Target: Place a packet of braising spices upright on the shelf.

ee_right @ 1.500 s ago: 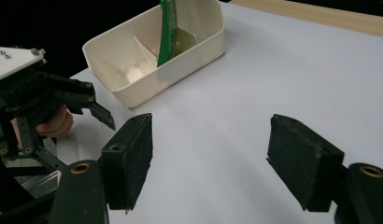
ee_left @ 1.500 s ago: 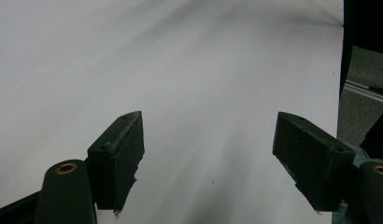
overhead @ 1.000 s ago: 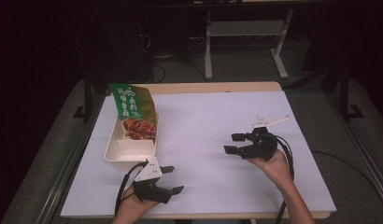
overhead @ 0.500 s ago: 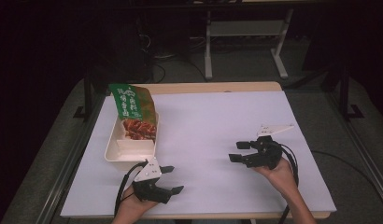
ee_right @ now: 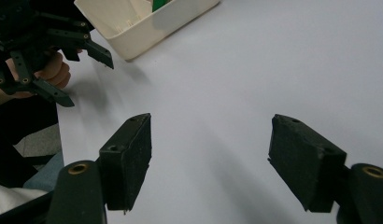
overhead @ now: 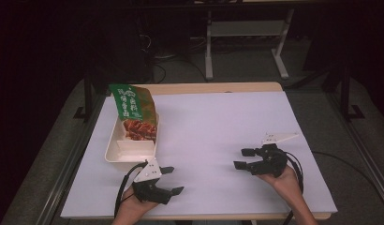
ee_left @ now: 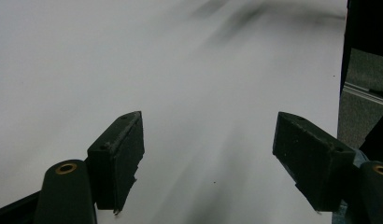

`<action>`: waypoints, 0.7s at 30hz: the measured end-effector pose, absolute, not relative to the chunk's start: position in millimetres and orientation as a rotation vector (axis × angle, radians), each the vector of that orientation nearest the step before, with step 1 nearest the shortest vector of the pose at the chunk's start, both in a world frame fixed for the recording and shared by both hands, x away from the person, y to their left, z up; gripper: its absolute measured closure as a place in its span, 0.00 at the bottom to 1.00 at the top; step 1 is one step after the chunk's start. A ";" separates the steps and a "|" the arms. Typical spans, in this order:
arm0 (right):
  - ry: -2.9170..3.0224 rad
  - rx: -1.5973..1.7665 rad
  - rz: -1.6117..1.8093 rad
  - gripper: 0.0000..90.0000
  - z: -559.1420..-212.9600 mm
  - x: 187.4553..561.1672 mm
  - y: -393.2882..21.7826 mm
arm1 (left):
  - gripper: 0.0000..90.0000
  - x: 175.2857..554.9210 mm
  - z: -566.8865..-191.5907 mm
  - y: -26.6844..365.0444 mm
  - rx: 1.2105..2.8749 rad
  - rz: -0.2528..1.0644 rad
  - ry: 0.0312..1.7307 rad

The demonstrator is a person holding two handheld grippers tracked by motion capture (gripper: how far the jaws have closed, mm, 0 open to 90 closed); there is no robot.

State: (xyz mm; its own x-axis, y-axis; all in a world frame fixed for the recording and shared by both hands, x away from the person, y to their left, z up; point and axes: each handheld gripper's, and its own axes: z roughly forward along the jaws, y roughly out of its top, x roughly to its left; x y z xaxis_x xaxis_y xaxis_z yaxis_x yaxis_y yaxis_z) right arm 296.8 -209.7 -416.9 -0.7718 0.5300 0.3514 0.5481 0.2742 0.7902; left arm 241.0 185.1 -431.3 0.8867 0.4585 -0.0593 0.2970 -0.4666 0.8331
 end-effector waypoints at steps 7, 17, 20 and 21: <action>-2.479 -1.064 -1.553 0.32 -424.7 290.4 -213.2 | 0.27 240.2 -430.9 185.0 2.091 0.216 0.544; -2.465 -1.056 -1.577 0.31 -434.8 276.9 -211.2 | 0.27 238.6 -431.5 183.3 2.101 0.209 0.531; -2.462 -1.053 -1.589 0.31 -437.9 269.8 -209.2 | 0.27 238.1 -432.3 182.3 2.108 0.202 0.527; -2.473 -1.050 -1.573 0.31 -439.8 266.6 -207.6 | 0.27 238.0 -432.7 182.0 2.107 0.201 0.528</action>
